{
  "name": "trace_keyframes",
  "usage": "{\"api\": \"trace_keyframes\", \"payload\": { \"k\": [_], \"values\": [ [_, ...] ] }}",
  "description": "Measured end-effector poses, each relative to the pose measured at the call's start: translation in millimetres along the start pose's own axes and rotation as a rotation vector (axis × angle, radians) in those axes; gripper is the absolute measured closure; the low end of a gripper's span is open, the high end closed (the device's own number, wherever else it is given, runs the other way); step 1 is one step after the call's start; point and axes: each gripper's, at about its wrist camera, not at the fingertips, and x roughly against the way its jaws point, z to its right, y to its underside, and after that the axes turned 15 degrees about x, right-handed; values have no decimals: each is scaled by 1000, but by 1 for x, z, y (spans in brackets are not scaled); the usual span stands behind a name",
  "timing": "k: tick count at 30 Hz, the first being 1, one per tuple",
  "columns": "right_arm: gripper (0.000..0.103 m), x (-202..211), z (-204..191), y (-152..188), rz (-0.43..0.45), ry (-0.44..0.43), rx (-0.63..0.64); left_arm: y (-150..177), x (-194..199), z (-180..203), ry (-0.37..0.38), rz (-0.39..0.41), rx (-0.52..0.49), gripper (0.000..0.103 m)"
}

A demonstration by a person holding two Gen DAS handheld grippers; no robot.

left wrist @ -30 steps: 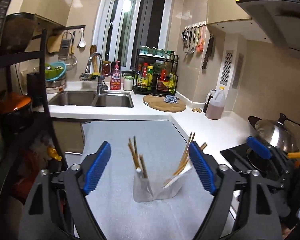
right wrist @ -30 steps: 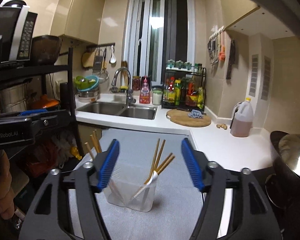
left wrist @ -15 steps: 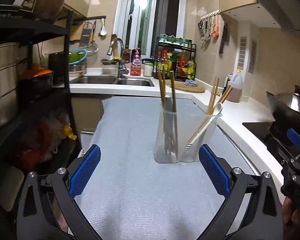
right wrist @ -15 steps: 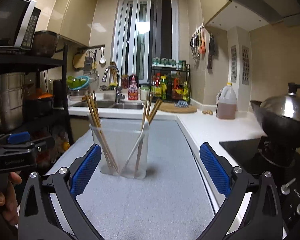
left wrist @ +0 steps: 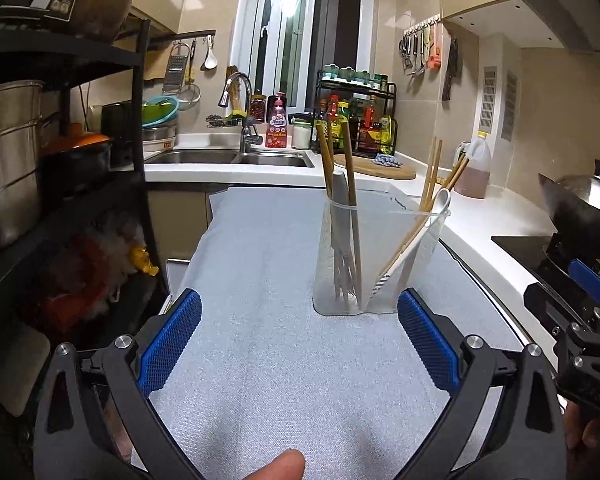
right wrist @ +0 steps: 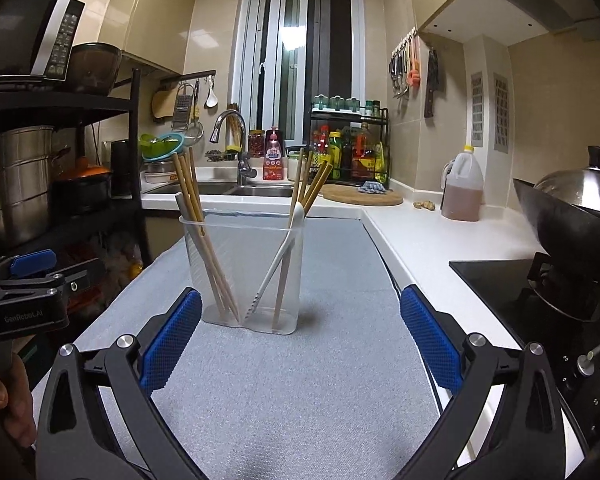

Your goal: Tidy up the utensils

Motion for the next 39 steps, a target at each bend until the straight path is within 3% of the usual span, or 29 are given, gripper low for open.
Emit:
{"api": "trace_keyframes", "payload": {
  "k": [39],
  "values": [
    [5, -7, 1, 4, -22, 11, 1, 6, -3, -1, -5, -19, 6, 8]
  ]
}}
